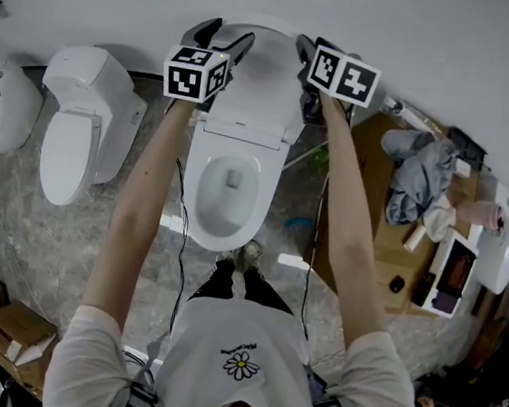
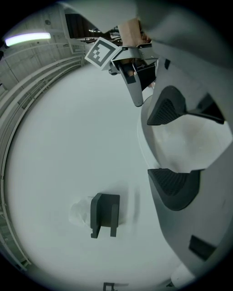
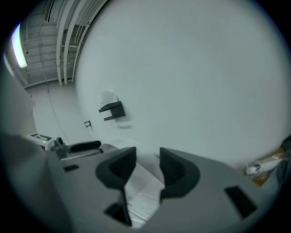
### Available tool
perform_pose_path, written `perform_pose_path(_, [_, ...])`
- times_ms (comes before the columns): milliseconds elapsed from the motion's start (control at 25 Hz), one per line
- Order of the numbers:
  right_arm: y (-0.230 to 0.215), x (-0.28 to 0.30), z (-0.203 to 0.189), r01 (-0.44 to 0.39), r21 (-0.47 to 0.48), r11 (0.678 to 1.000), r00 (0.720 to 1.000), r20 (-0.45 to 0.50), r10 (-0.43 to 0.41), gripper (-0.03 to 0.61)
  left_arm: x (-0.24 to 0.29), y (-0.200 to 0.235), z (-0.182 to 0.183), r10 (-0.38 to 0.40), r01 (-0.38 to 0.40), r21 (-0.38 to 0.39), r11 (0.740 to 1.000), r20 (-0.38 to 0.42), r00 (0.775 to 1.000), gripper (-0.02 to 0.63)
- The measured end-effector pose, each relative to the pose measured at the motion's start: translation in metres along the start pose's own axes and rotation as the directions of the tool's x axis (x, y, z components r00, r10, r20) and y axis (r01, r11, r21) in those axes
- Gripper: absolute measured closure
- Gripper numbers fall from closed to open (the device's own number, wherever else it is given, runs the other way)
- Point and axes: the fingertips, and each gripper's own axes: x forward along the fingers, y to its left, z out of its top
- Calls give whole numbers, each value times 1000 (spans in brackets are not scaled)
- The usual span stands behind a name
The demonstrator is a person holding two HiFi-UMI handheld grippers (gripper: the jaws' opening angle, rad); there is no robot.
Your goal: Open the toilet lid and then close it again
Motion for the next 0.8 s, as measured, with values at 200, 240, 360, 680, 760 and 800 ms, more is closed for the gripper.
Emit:
perform_pose_path(200, [-5,11,6,20,0,1000,1000,16,-20,398,14,7,1,13,-13,-6,1000,-12,1000,296])
perform_pose_path(240, [-6,13,7,23,-2,1000,1000,17,-23,399,16,8,1,13,-13,-5,1000,-17,1000,296])
perform_pose_path(360, [-8,17,9,24,-8,1000,1000,13,-23,399,21,10,1,13,-13,1,1000,-26,1000,296])
perform_pose_path(680, [-10,17,11,17,-10,1000,1000,7,-17,397,22,9,3,19,-20,-12,1000,-22,1000,296])
perform_pose_path(760, [-9,15,9,23,-20,1000,1000,-2,-23,397,19,8,2,18,-19,-20,1000,-32,999,296])
perform_pose_path(800, [-8,13,7,31,-33,999,999,-9,-32,397,17,8,2,20,-21,-23,1000,-39,999,296])
